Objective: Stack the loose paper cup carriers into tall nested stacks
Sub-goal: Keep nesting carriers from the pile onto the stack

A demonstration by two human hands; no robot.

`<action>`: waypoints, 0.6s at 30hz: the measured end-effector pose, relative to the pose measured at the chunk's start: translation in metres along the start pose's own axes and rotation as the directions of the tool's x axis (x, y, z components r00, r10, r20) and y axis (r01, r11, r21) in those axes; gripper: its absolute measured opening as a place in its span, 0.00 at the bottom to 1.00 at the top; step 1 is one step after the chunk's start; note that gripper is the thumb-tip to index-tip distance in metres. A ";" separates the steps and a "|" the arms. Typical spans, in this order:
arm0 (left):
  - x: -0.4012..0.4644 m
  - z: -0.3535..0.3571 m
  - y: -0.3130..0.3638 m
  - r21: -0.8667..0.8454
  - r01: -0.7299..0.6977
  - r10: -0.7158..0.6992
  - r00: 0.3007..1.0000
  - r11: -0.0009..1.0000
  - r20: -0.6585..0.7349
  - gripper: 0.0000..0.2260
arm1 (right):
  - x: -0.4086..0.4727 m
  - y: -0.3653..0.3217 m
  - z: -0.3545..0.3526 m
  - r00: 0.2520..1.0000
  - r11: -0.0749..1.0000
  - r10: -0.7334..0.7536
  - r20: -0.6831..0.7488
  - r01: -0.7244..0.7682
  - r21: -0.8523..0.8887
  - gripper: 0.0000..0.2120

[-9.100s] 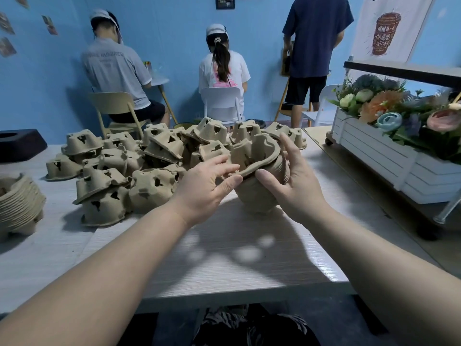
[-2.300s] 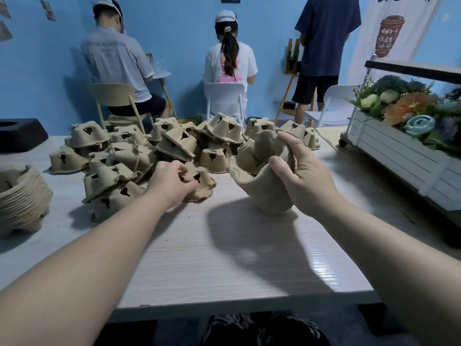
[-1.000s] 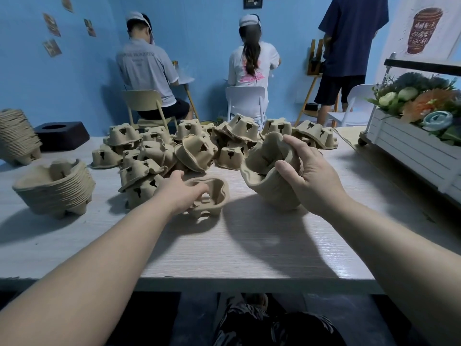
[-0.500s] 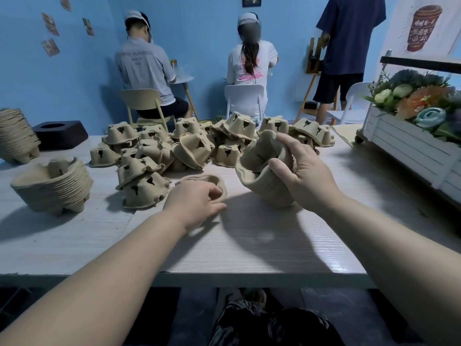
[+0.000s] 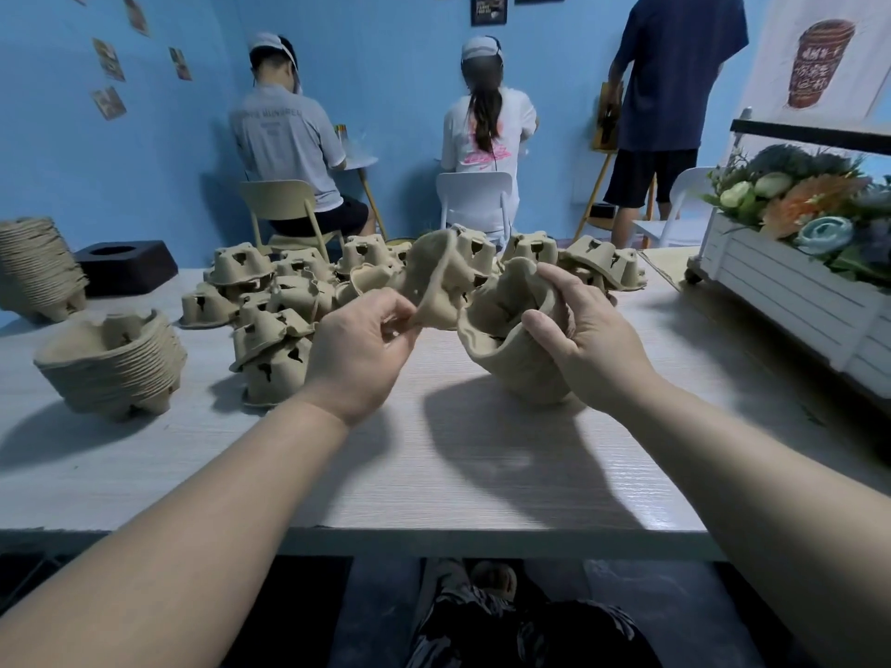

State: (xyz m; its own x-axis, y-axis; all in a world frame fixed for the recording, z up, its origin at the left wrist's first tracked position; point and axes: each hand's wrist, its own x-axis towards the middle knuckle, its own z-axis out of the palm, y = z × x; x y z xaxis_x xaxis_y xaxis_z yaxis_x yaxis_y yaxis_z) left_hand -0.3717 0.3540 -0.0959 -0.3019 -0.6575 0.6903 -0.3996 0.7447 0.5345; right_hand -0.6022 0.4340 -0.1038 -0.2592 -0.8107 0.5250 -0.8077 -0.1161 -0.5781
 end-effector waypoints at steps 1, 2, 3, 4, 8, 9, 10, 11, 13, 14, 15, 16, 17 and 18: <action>0.003 0.004 0.004 -0.034 -0.035 0.034 0.999 0.999 -0.002 0.03 | 0.000 0.000 -0.001 1.000 1.000 0.005 0.001 -0.005 0.003 0.25; 0.005 0.009 0.007 -0.059 -0.056 0.057 0.998 0.997 0.010 0.04 | 0.000 0.001 -0.001 1.000 1.000 0.009 0.002 -0.009 0.009 0.25; 0.007 0.015 0.009 -0.083 -0.072 0.075 0.997 0.994 0.034 0.05 | 0.000 0.002 -0.001 1.000 1.000 0.012 0.001 -0.012 0.016 0.25; 0.008 0.021 0.010 -0.098 -0.090 0.096 0.994 0.991 0.059 0.03 | 0.001 0.003 -0.001 1.000 1.000 0.016 -0.002 -0.016 0.025 0.25; 0.012 0.035 0.011 -0.104 -0.169 0.177 0.981 0.980 0.076 0.08 | 0.003 0.008 -0.005 0.999 0.997 0.034 0.002 -0.034 0.067 0.26; 0.014 0.038 0.011 -0.102 -0.200 0.210 0.974 0.974 0.091 0.08 | 0.003 0.010 -0.005 0.999 0.996 0.037 0.002 -0.037 0.082 0.27; 0.015 0.040 0.012 -0.091 -0.219 0.229 0.966 0.972 0.121 0.07 | 0.003 0.011 -0.006 0.999 0.994 0.038 0.001 -0.038 0.099 0.28; 0.017 0.042 0.014 -0.082 -0.227 0.238 0.958 0.970 0.161 0.07 | 0.003 0.012 -0.006 0.999 0.993 0.040 -0.001 -0.040 0.114 0.29; 0.019 0.043 0.019 -0.065 -0.189 0.199 0.945 0.980 0.258 0.07 | 0.003 0.013 -0.007 0.999 0.990 0.045 -0.008 -0.043 0.134 0.28; 0.019 0.043 0.023 -0.063 -0.152 0.164 0.940 0.986 0.300 0.07 | 0.003 0.013 -0.008 0.999 0.989 0.047 -0.011 -0.045 0.143 0.28; 0.019 0.043 0.025 -0.067 -0.120 0.136 0.934 0.990 0.329 0.07 | 0.003 0.014 -0.008 0.999 0.987 0.047 -0.015 -0.044 0.153 0.27; 0.020 0.045 0.025 -0.079 -0.099 0.120 0.929 0.992 0.349 0.09 | 0.003 0.014 -0.009 0.999 0.986 0.046 -0.018 -0.042 0.162 0.26; 0.022 0.047 0.025 -0.091 -0.088 0.115 0.925 0.992 0.361 0.11 | 0.004 0.016 -0.009 0.998 0.984 0.051 -0.020 -0.047 0.172 0.26; 0.023 0.049 0.026 -0.105 -0.085 0.118 0.923 0.991 0.366 0.13 | 0.005 0.018 -0.010 0.998 0.981 0.067 -0.020 -0.062 0.183 0.27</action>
State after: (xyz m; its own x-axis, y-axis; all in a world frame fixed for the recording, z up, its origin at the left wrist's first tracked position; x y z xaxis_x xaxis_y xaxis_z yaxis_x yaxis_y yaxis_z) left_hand -0.4312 0.3528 -0.0902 -0.6427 -0.5609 0.5219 -0.2793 0.8059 0.5221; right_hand -0.6228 0.4340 -0.1055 -0.3233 -0.8047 0.4980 -0.6797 -0.1687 -0.7138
